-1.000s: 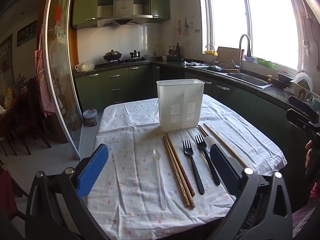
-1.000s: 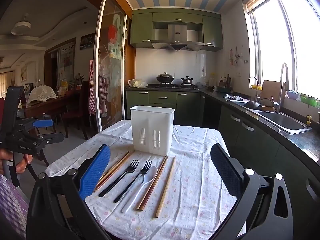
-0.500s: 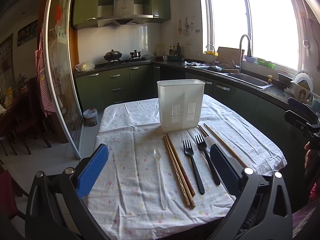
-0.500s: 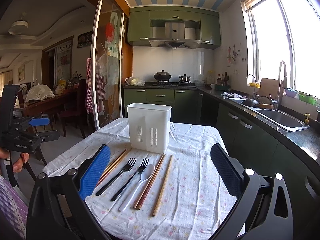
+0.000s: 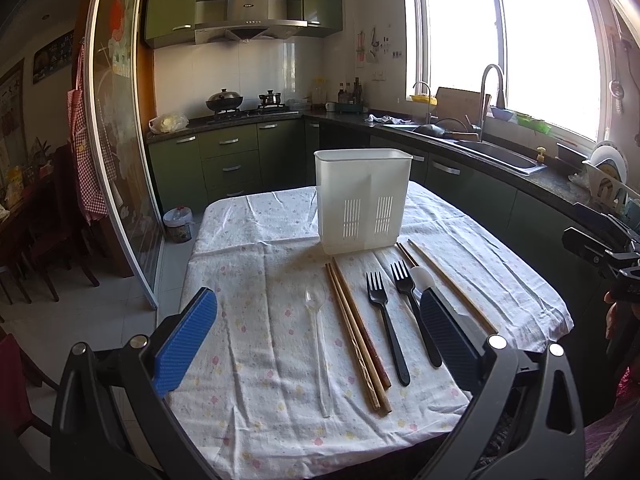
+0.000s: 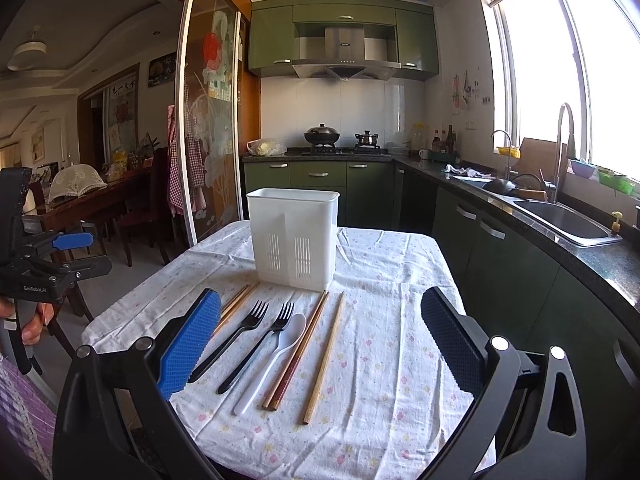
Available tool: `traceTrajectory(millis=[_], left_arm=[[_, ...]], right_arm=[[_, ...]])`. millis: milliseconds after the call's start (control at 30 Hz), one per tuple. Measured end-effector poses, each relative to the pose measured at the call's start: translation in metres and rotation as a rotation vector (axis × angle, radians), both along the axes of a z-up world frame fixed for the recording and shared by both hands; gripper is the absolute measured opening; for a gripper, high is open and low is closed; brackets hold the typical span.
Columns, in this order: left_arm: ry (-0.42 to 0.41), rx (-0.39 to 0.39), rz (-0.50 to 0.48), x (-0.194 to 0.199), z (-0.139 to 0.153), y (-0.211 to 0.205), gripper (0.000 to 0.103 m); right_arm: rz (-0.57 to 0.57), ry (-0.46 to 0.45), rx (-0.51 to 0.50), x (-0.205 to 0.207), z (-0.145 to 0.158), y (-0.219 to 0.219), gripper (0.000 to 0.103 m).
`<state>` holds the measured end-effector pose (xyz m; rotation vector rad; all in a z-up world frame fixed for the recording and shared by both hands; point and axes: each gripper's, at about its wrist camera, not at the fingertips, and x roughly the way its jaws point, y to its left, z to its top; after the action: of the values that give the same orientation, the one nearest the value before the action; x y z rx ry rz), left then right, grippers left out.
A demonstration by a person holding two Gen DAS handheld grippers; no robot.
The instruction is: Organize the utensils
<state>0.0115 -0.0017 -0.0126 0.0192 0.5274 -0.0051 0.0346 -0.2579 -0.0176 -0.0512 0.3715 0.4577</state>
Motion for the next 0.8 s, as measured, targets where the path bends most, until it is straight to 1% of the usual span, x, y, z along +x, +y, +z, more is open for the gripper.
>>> traceTrajectory(millis=[133,200,267,333,433,533,600,633,700,733,800], left_arm=[[0.047,-0.015,-0.003,0.014,-0.005,0.004,0.097],[0.082,-0.03,-0.013,0.024,-0.008,0.005,0.097],[0.122,-0.03,-0.021,0.036,-0.013,0.004,0.097],[0.161,-0.017,-0.023,0.049,-0.017,0.001,0.097],[0.226,0.003,-0.018,0.071,-0.024,-0.002,0.097],[0.312,-0.026,0.004,0.096,-0.031,0.004,0.097],[0.381,-0.066,0.006,0.113,-0.037,0.009,0.097],[0.416,-0.09,0.004,0.121,-0.041,0.011,0.097],[0.477,-0.133,-0.006,0.135,-0.049,0.013,0.097],[0.501,-0.149,-0.01,0.14,-0.052,0.013,0.097],[0.521,-0.13,-0.003,0.149,-0.057,0.011,0.097]], right_arm=[[-0.012,0.032,-0.054,0.017,-0.007,0.003,0.099],[0.005,0.101,-0.086,0.032,-0.011,0.005,0.099],[0.023,0.166,-0.087,0.049,-0.015,0.005,0.099],[0.065,0.229,-0.073,0.066,-0.019,0.007,0.099],[0.094,0.303,-0.138,0.085,-0.02,0.014,0.099],[0.108,0.363,-0.188,0.106,-0.024,0.025,0.099],[0.095,0.443,-0.225,0.122,-0.028,0.032,0.099],[0.094,0.495,-0.226,0.13,-0.031,0.034,0.099],[0.118,0.598,-0.183,0.143,-0.038,0.035,0.099],[0.118,0.635,-0.173,0.149,-0.04,0.036,0.099],[0.138,0.671,-0.128,0.155,-0.043,0.037,0.099]])
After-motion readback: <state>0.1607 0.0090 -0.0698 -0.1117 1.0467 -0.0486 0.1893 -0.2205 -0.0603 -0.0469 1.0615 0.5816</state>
